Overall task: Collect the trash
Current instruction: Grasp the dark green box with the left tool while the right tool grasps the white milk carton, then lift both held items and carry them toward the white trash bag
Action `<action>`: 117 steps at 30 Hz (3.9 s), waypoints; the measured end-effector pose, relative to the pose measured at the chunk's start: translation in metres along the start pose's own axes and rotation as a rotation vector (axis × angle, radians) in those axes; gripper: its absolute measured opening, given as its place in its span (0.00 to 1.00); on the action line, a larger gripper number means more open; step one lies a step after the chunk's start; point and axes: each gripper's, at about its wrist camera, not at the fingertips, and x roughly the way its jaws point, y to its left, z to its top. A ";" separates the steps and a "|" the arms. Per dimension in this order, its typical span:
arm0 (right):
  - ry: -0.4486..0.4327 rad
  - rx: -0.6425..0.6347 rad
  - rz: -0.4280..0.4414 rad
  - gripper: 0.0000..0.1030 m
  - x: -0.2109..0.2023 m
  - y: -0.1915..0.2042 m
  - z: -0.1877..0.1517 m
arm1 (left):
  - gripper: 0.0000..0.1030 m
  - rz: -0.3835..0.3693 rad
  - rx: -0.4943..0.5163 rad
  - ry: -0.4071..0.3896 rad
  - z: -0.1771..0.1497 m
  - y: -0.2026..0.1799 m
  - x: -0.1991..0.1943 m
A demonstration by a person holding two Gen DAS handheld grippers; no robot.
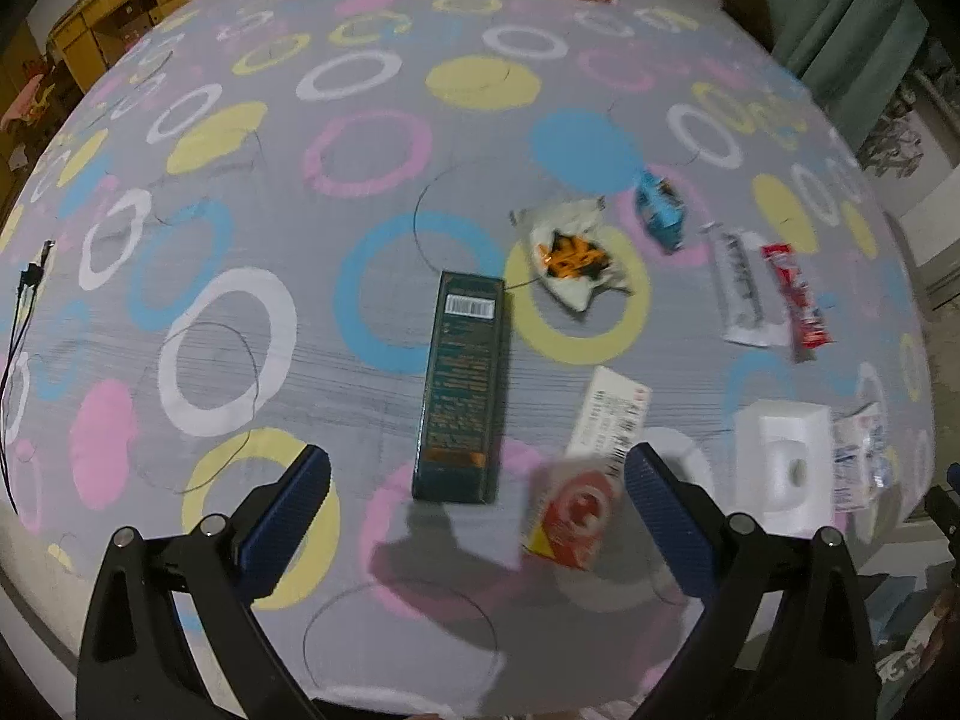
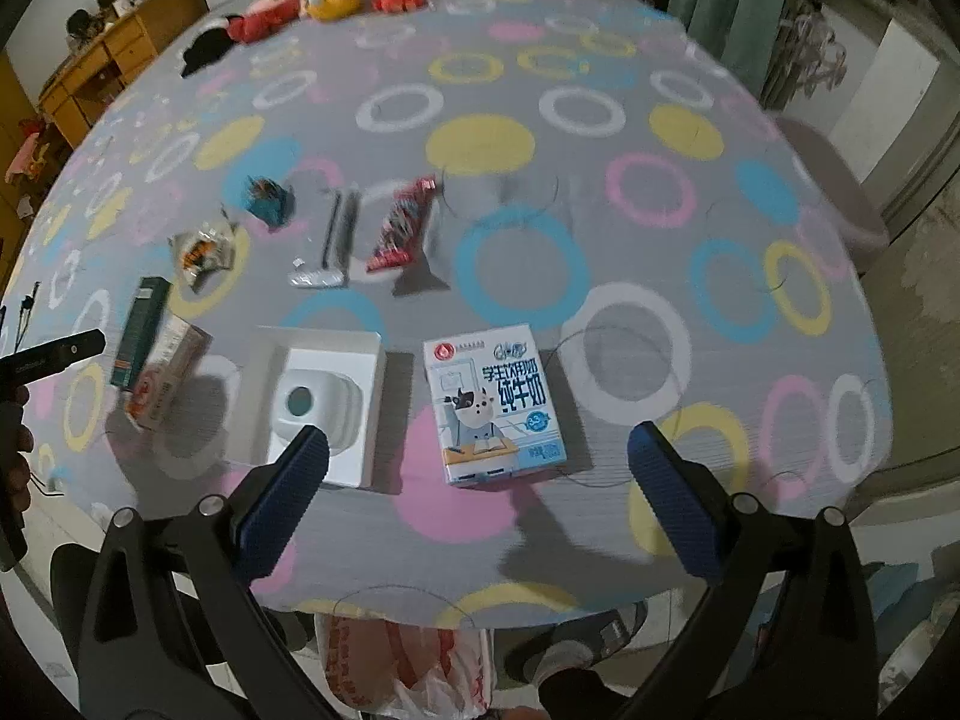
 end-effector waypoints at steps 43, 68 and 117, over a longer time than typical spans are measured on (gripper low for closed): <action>0.201 0.083 -0.013 0.60 0.127 -0.022 0.000 | 0.34 0.041 -0.022 0.109 0.029 0.015 0.078; 0.009 0.076 0.017 0.60 0.029 -0.031 -0.040 | 0.34 0.031 0.026 -0.089 -0.046 -0.030 -0.035; -0.065 -0.049 0.122 0.60 0.012 0.039 -0.295 | 0.34 -0.158 0.333 0.017 -0.345 -0.133 0.015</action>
